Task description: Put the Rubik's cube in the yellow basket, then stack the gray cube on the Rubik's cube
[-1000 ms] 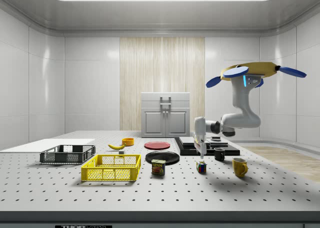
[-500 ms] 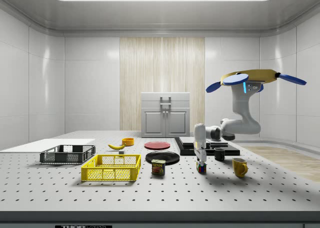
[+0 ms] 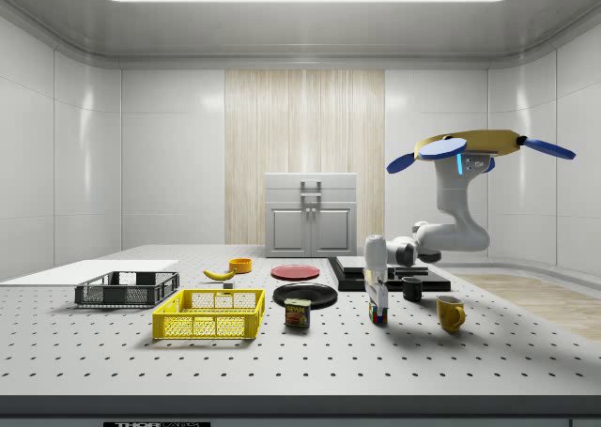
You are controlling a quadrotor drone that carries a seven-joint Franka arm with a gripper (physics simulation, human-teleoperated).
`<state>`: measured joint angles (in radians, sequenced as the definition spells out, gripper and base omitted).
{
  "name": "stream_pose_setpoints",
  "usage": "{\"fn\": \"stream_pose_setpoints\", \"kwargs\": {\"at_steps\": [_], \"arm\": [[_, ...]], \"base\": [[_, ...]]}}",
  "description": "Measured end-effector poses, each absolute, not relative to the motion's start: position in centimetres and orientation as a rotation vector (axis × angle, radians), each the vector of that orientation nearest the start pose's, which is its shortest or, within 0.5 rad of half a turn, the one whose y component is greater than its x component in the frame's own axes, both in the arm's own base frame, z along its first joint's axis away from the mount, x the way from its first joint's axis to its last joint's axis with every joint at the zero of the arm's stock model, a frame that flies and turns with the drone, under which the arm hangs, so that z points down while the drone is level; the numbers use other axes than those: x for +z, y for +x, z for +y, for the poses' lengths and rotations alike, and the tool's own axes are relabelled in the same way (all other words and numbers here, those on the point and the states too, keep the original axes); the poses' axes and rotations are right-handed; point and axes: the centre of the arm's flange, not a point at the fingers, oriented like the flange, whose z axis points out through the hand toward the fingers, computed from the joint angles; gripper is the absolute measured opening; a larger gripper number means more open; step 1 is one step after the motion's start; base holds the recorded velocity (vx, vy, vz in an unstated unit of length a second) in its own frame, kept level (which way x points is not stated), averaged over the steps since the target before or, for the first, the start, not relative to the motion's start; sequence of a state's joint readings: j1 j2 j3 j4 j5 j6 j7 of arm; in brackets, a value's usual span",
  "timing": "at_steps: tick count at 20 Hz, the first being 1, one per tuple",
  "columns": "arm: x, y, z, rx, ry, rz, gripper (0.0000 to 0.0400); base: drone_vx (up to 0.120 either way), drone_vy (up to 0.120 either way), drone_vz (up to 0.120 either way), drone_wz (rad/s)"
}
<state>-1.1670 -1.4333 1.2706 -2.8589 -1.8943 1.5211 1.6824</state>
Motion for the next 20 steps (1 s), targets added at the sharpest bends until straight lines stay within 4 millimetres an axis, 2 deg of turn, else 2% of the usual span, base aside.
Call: {"fn": "stream_pose_setpoints", "kwargs": {"at_steps": [6,8,11,20], "arm": [[52.21,30.68,-0.58,0.785,0.001,-0.002,0.0400],[52.31,30.68,-0.58,0.785,0.001,-0.002,0.0371],[52.39,30.68,-0.59,0.785,0.001,-0.002,0.0347],[52.34,30.68,-0.60,0.786,0.001,-0.002,0.0327]], "base": [[0.000,0.000,0.000,0.000],[0.000,0.000,0.000,0.000],[0.000,0.000,0.000,0.000],[0.000,0.000,0.000,0.000]]}}
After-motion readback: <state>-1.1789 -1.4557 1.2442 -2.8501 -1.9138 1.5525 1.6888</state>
